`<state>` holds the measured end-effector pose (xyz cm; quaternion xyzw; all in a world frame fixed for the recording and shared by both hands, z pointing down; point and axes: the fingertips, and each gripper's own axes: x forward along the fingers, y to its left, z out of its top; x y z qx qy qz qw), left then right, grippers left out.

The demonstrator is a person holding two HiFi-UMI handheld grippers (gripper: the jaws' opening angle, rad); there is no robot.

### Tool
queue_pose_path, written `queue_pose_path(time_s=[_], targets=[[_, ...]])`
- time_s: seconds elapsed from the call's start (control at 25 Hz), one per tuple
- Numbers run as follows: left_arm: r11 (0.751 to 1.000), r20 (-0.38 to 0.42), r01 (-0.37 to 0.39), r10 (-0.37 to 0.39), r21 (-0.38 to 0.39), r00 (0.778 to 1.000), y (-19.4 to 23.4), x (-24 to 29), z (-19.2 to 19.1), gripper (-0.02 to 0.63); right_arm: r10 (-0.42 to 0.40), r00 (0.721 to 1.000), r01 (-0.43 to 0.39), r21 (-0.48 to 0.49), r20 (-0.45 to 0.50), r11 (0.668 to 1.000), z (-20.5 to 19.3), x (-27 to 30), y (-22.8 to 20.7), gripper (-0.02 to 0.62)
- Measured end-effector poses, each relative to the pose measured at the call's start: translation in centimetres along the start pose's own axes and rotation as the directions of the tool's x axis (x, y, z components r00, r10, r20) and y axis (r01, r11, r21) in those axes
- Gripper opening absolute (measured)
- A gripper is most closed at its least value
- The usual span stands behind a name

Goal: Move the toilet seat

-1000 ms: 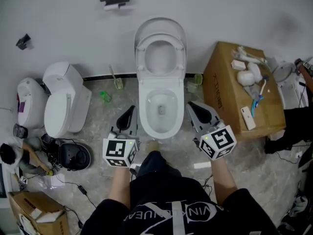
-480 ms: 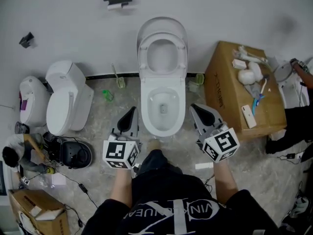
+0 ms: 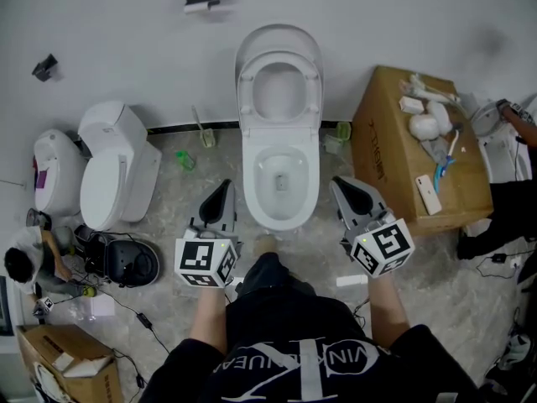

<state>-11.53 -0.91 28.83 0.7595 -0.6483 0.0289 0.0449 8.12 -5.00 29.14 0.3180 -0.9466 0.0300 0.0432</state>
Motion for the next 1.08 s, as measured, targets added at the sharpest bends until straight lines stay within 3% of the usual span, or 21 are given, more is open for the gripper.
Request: queue_pose_path(time_s=[1.08], targets=[[1.000,-0.021,-0.006,0.006,-0.018,1.000,1.9,0.4,-1.0,0.003,0.015,0.999,-0.014,0.018,-0.030,1.000,-1.1,1.7,0.1,0.008]])
